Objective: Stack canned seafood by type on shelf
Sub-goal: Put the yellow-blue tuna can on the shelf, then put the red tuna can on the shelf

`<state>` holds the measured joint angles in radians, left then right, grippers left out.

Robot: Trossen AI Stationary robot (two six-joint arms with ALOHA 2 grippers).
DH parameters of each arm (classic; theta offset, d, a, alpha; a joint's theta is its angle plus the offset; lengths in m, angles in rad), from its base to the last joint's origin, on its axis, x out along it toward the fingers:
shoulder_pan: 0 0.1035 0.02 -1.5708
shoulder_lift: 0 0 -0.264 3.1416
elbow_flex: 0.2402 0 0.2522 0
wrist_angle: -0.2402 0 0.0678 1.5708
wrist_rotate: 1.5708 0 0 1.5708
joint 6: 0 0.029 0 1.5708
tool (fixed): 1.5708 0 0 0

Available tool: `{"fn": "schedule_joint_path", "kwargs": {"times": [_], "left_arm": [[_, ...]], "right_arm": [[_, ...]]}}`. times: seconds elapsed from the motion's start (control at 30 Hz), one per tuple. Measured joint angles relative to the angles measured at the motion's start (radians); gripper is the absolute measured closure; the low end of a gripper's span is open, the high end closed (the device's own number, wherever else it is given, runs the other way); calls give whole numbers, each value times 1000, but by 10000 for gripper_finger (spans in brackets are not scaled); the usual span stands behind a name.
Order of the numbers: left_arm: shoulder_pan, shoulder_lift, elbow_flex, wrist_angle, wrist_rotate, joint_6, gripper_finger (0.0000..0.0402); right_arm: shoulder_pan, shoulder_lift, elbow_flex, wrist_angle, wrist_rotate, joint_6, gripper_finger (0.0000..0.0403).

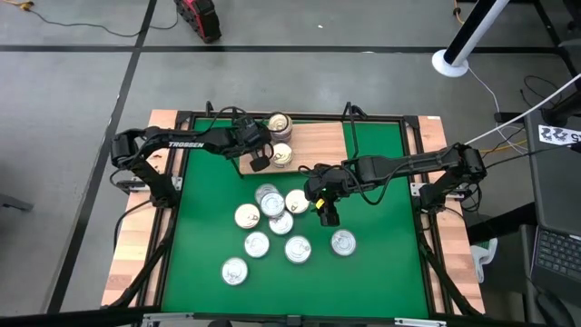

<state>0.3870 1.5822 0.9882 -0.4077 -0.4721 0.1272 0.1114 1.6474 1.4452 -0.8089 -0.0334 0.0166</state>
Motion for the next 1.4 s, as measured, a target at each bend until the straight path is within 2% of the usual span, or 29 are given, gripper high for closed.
{"fn": "schedule_joint_path", "kwargs": {"times": [0.13,0.5,0.8,0.97,1.17,1.4], "left_arm": [[0,0,0,0,-1,1,392],[0,-1,0,1,-4,-5,317],[-54,-64,27,-9,-4,29,306],[-129,-129,54,-59,-3,-12,311],[-273,-197,56,-59,2,-165,308],[-490,-195,56,-53,105,-248,317]], "right_arm": [[0,0,0,0,0,0,148],[0,0,0,-1,0,0,148],[0,0,0,-5,0,0,148],[1,0,0,-28,-5,0,148],[1,0,0,-73,-13,0,148],[63,0,0,-69,-16,-26,148]]}}
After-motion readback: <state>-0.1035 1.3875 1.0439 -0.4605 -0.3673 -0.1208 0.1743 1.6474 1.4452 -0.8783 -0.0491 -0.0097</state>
